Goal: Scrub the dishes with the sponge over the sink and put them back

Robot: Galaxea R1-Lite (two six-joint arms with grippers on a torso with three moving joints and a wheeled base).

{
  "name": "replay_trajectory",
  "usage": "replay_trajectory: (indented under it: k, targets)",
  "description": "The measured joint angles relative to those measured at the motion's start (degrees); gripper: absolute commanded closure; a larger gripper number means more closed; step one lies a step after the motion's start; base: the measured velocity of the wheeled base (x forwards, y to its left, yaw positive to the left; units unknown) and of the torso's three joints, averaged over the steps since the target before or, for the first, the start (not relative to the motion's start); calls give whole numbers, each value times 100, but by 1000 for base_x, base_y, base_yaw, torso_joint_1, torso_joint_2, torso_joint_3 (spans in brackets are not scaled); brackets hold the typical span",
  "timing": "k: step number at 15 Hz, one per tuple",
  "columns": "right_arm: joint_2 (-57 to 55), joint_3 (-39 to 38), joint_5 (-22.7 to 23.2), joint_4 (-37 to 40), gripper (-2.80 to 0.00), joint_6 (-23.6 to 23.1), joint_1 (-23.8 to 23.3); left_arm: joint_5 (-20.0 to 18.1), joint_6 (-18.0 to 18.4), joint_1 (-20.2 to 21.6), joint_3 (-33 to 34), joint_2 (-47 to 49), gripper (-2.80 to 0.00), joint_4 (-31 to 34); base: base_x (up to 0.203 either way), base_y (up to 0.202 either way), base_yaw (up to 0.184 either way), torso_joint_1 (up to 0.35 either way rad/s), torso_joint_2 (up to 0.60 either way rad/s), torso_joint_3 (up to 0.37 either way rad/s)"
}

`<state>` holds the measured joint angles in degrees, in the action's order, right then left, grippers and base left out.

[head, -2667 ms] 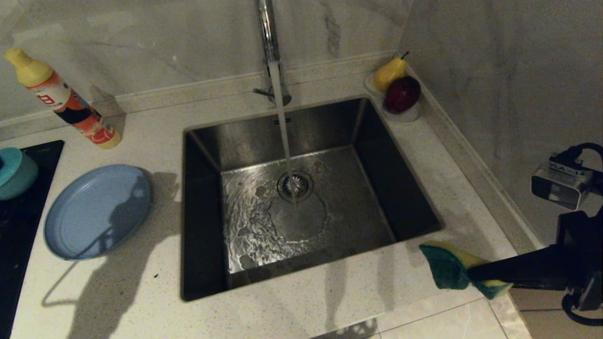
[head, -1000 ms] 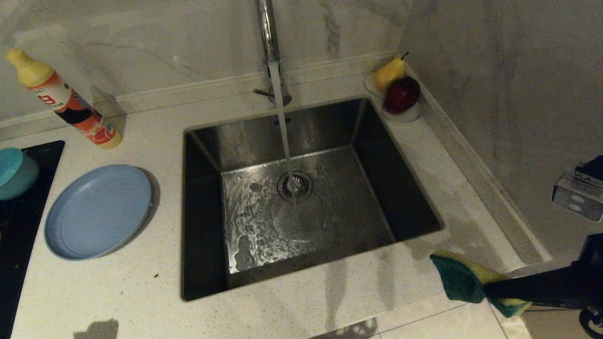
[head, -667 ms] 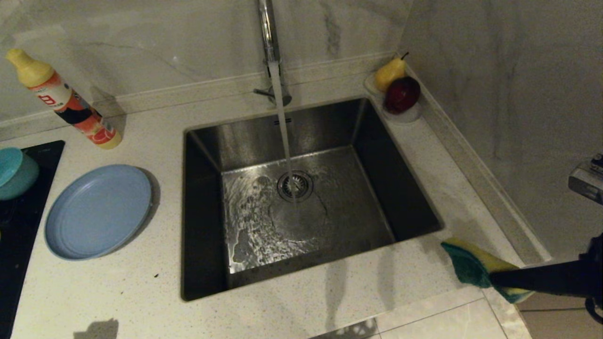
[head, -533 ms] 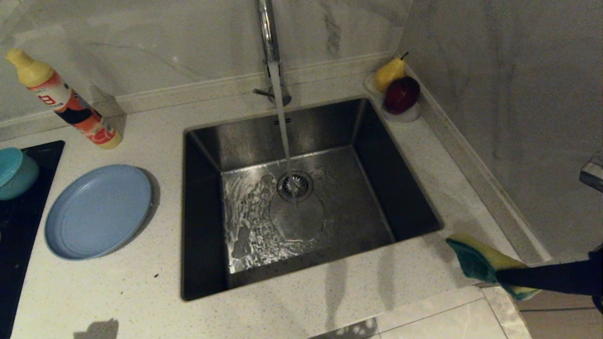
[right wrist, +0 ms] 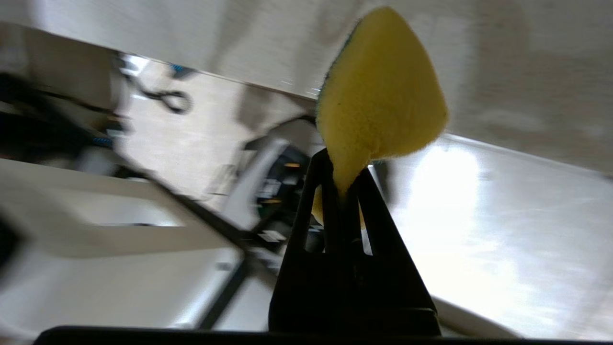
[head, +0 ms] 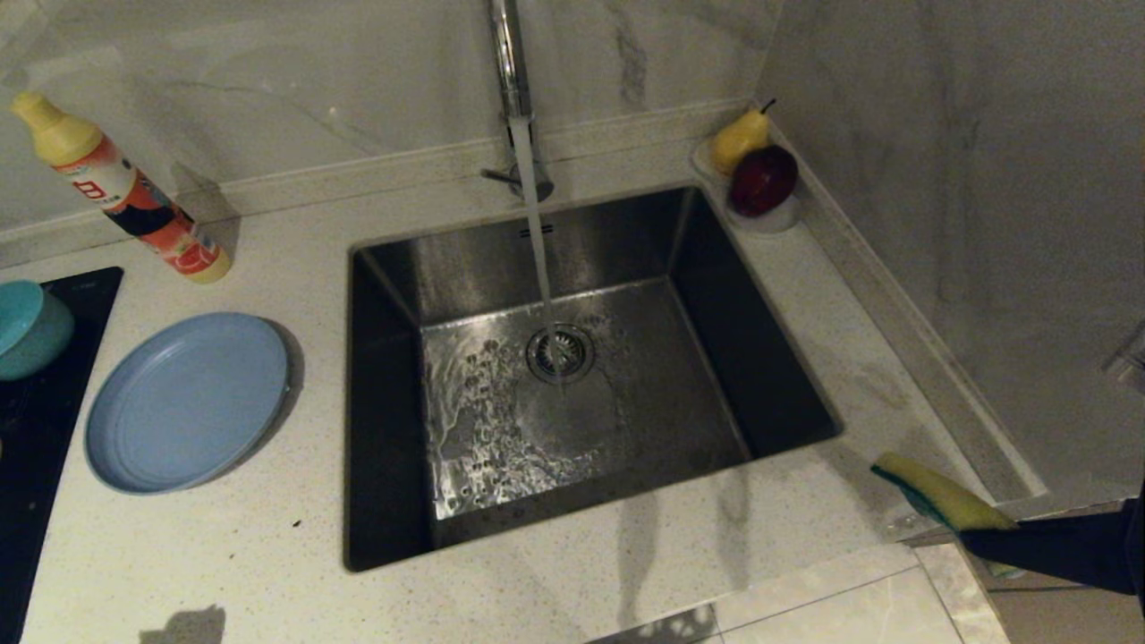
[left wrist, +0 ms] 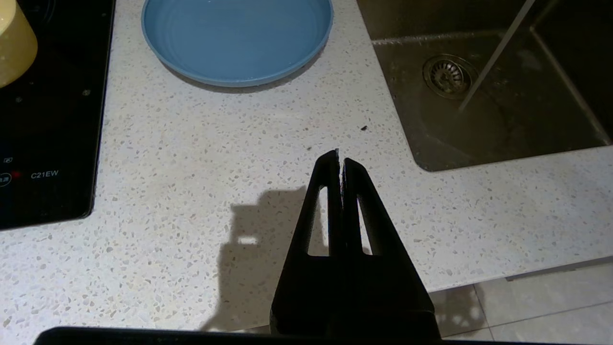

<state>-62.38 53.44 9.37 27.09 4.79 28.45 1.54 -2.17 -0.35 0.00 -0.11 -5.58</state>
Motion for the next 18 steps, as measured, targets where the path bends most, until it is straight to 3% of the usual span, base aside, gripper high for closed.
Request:
replay_trajectory:
  k: [3,7,14,18]
  targets:
    - [122,-709,-1088,-695,0,-591,219,0,0,2,0,0,0,0,0,0,0,0,0,0]
    - [190,-1955,-2052,-2384,0,-1741,90,0,2,0,0,0,0,0,0,0,0,0,0,0]
    - [-16,-3014,-2325,-4436,0,-2726,-84,2,0,0,0,1,0,2,0,0,0,0,0,0]
    - [-624,-3824,-2524,-6386,0,-3418,-100,-2,0,0,0,1,0,2,0,0,0,0,0,0]
